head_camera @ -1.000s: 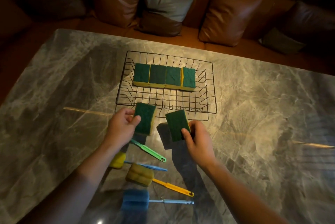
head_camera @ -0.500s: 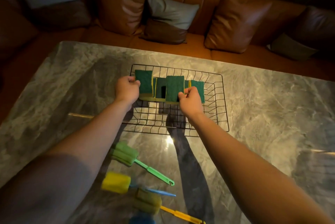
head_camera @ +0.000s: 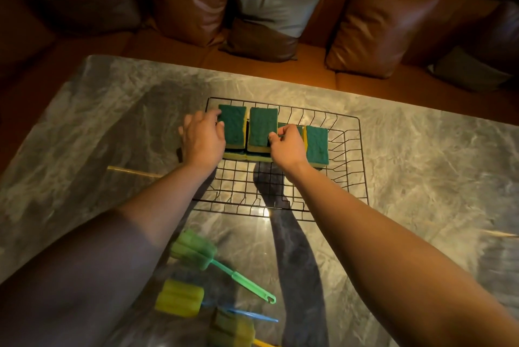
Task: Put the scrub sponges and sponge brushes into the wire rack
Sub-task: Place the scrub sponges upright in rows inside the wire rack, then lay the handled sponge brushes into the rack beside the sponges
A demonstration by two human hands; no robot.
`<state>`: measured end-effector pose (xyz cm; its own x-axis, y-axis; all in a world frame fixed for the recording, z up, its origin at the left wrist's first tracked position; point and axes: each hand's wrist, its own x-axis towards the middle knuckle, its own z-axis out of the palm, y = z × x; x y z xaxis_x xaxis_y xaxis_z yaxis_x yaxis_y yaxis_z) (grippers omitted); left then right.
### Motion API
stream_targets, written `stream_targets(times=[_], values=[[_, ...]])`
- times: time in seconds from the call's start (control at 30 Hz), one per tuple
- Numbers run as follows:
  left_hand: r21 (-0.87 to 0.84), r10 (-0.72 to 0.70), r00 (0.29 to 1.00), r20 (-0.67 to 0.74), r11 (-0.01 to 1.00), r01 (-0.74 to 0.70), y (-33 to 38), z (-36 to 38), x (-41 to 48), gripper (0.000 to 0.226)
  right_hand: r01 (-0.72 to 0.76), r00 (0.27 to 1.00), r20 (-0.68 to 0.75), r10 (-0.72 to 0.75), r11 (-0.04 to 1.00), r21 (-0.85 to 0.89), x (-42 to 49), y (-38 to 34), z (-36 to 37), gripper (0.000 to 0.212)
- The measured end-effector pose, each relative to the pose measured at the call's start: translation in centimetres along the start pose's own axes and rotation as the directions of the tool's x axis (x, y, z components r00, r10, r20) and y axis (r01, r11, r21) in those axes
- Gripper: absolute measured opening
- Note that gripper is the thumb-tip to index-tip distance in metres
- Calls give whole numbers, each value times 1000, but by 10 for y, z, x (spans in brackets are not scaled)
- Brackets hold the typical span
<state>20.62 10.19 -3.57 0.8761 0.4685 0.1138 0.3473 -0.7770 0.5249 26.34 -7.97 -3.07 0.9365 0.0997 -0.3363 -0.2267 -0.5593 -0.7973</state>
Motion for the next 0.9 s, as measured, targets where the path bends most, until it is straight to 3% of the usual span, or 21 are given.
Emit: stream_targets(times=[0.13,0.27,0.37,0.47,0.6,0.73,0.9], values=[[79,1,991,132,997,-12,-5,3,-10,46,2,1000,13,-2,1000,18,-1,-2,3,24],[34,20,968,248,999,-29,-9,4,-12,56,7,1000,15,-7,1000,-14,-4,-5,3,31],[45,38,964,263,998,-51,-12,4,-12,59,108,994,-29,-109,993,-49,-12,-3,2,44],[46,52,961,271,997,-67,-13,5,-13,60,277,961,30,-276,944,-182,-22,4,2,51],[39,69,951,302,996,-84,-17,1,-15,63,332,943,137,-303,866,-375,-24,9,4,60],[4,88,966,245,996,-92,-19,-18,-34,61,338,941,158,-299,811,-477,-39,8,-6,65],[-129,113,989,97,987,-100,-36,-54,-107,53,480,864,22,-503,809,-339,-106,25,-20,41]])
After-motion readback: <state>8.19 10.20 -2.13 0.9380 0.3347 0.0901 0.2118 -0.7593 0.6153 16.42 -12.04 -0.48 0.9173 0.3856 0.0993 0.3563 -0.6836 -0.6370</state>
